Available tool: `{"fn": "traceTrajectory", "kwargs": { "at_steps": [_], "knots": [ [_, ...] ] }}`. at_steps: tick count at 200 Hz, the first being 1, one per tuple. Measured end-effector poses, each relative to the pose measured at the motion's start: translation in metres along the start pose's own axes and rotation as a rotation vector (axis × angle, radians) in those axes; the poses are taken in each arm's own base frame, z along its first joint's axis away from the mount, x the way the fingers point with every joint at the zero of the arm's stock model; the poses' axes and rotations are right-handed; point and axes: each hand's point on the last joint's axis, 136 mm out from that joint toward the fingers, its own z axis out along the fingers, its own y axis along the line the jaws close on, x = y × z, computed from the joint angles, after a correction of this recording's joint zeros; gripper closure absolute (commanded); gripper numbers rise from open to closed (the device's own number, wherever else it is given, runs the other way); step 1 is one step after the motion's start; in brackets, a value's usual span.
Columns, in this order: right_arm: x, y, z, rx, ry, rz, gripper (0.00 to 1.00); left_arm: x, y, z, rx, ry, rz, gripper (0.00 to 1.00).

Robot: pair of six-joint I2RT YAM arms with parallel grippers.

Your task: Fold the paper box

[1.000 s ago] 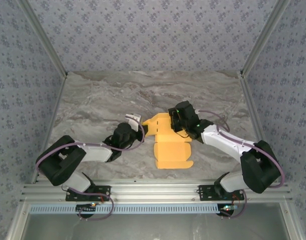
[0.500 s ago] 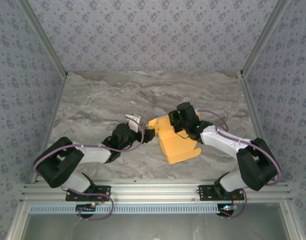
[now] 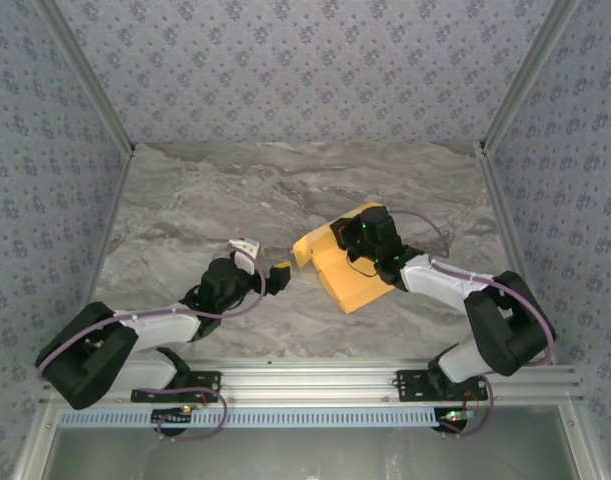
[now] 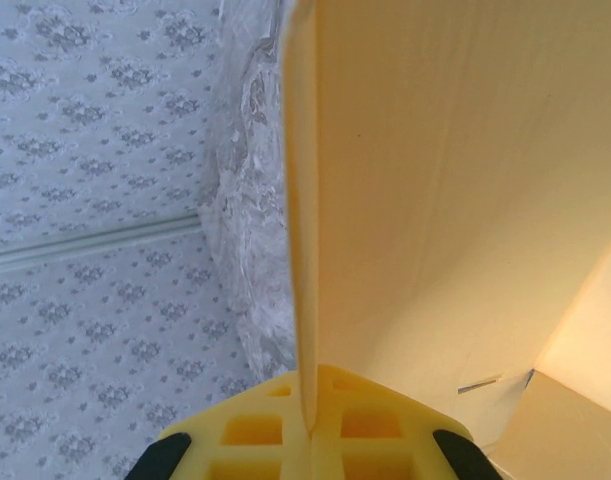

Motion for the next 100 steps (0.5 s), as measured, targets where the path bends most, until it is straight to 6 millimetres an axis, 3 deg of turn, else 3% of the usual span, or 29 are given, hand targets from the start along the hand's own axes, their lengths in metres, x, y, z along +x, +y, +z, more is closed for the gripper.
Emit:
{"fn": "traceTrajectory", "kwargs": {
  "at_steps": [35,100],
  "knots": [
    [0.004,-0.019,0.004,0.015,0.03,-0.001,1.0,0.017,0.002,0.01,0.006,0.075,0.063,0.12],
    [0.003,-0.023,0.0,-0.04,0.046,0.002,1.0,0.053,-0.014,0.041,0.13,0.171,0.133,0.29]
  ]
}}
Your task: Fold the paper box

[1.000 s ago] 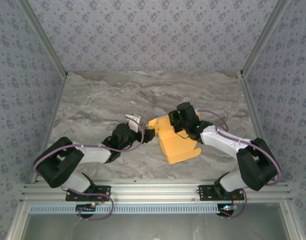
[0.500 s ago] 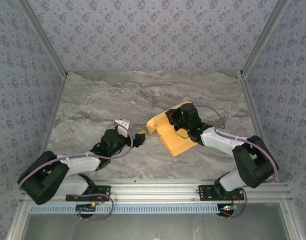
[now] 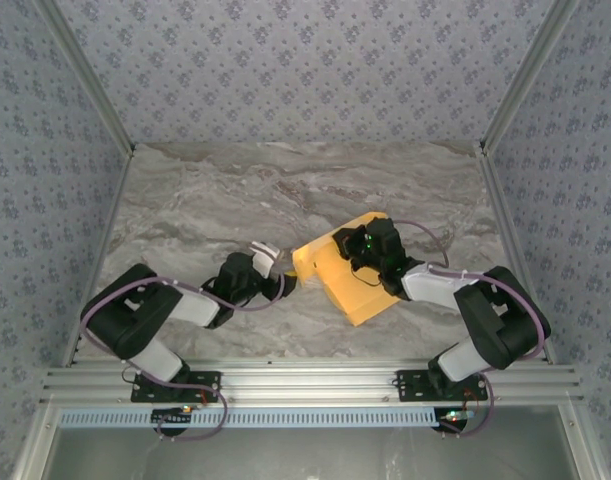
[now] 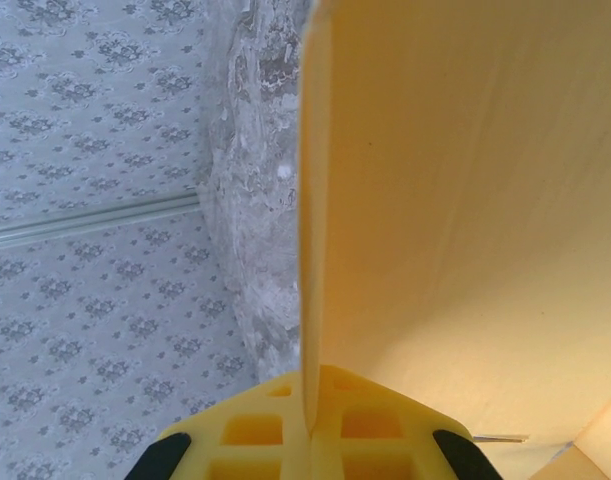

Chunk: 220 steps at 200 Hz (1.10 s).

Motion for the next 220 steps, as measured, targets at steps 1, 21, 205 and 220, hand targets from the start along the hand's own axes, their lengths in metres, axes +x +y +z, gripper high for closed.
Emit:
{"fn": "traceTrajectory", "kwargs": {
  "at_steps": [1,21,205,220],
  "knots": [
    [0.0,0.0,0.0,-0.001,0.0,0.0,1.0,0.0,-0.001,0.0,0.003,-0.001,0.001,0.29],
    [0.001,0.002,-0.001,-0.015,0.01,-0.002,1.0,-0.003,-0.01,0.005,0.045,-0.025,0.008,0.37],
    [0.012,0.003,0.008,-0.083,0.015,-0.018,1.0,-0.024,-0.051,0.033,0.126,-0.102,0.023,0.52],
    [0.011,0.003,0.007,-0.091,-0.004,-0.022,1.0,-0.025,-0.051,0.035,0.107,-0.105,0.019,0.49]
  ]
}}
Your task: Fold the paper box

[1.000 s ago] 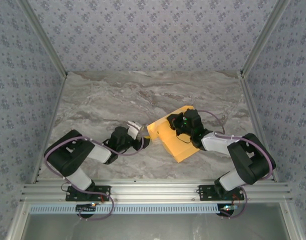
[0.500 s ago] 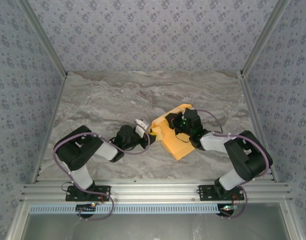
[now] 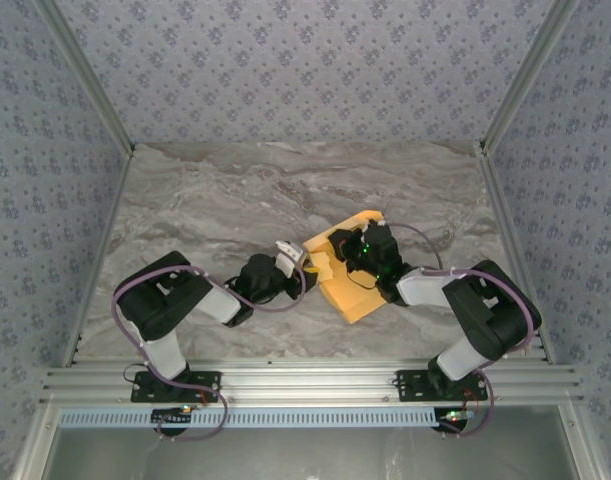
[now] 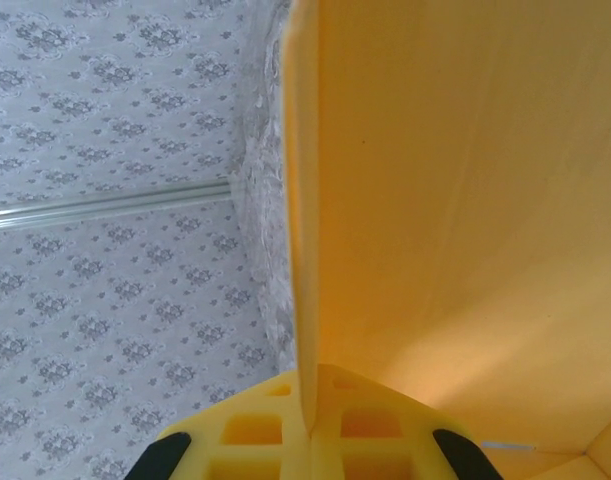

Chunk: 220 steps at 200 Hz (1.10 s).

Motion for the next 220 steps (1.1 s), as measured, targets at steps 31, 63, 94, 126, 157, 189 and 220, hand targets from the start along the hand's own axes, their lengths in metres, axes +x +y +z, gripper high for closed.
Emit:
{"fn": "traceTrajectory", "kwargs": {
  "at_steps": [31,63,94,126,157,189,220],
  "knots": [
    [0.003,0.003,-0.003,-0.033,-0.035,-0.011,1.0,0.0,0.006,0.002,-0.049,-0.007,-0.014,0.5],
    [0.01,0.007,-0.007,-0.073,-0.061,-0.025,1.0,-0.001,0.018,0.001,-0.117,-0.017,-0.018,0.53],
    [0.014,0.008,-0.01,-0.095,-0.081,-0.023,1.0,-0.002,0.026,-0.001,-0.168,-0.021,-0.012,0.54],
    [0.019,0.016,-0.01,-0.127,-0.087,-0.005,1.0,-0.009,0.032,-0.008,-0.223,-0.016,0.021,0.55],
    [0.026,0.011,-0.003,-0.135,-0.105,0.038,1.0,-0.005,0.043,-0.013,-0.288,0.003,0.036,0.62],
    [0.032,0.005,0.003,-0.143,-0.129,0.075,1.0,0.001,0.051,-0.016,-0.336,0.023,0.043,0.7],
    [0.037,0.005,0.003,-0.144,-0.136,0.076,0.97,0.005,0.058,-0.016,-0.377,0.023,0.042,0.7]
  ]
}}
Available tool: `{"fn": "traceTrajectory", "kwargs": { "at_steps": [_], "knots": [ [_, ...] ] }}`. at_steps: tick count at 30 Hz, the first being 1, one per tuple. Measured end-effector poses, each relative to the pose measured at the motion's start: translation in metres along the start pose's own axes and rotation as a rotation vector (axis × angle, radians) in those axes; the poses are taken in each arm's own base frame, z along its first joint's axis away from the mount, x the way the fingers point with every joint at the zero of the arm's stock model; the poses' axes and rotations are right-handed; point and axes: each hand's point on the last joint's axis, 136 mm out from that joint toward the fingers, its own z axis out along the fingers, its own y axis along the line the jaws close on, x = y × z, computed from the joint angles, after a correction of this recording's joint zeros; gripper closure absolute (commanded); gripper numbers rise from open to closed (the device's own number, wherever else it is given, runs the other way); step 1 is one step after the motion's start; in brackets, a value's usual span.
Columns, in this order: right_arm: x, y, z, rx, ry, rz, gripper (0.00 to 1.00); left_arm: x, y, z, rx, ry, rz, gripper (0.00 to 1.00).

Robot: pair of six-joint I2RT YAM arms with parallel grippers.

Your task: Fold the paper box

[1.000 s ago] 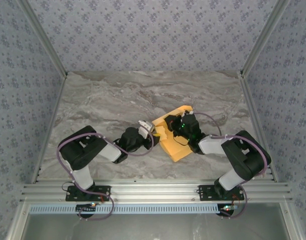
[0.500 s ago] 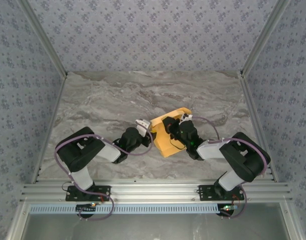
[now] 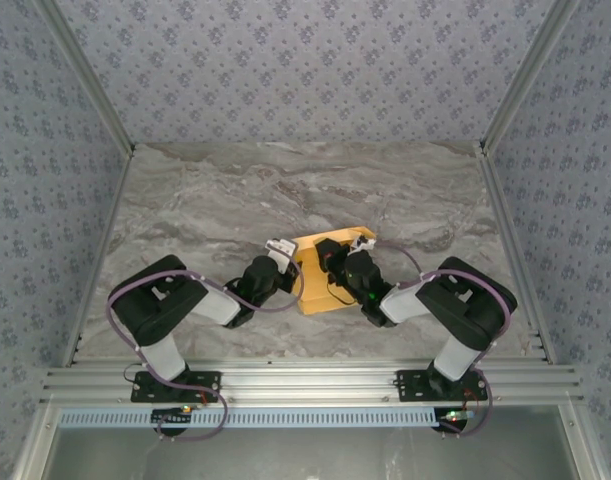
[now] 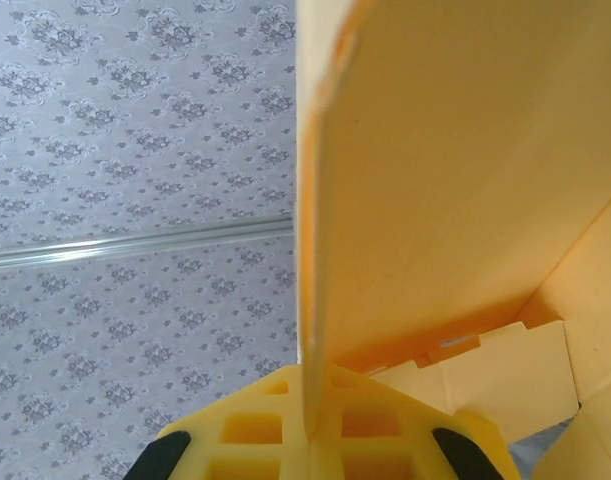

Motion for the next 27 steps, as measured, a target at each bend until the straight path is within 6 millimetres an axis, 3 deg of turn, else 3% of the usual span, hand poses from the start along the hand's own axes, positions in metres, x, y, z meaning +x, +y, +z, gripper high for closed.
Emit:
{"fn": "traceTrajectory", "kwargs": {
  "at_steps": [8,12,18,22,27],
  "knots": [
    [0.0,0.002,-0.001,0.015,-0.026,-0.012,0.93,0.0,0.003,0.009,-0.034,0.003,0.008,0.71],
    [-0.003,0.007,-0.003,0.028,-0.049,-0.023,0.91,-0.005,0.002,0.016,-0.045,0.001,0.019,0.79],
    [0.01,-0.002,-0.007,0.089,-0.011,-0.062,0.75,-0.015,0.01,0.022,-0.093,-0.02,0.019,0.87],
    [0.014,-0.006,-0.011,0.123,0.018,-0.081,0.59,-0.015,0.015,0.023,-0.101,-0.019,0.022,0.89],
    [0.012,-0.005,-0.028,0.191,0.067,-0.113,0.49,-0.015,0.017,0.025,-0.075,-0.014,0.029,0.92]
  ]
}}
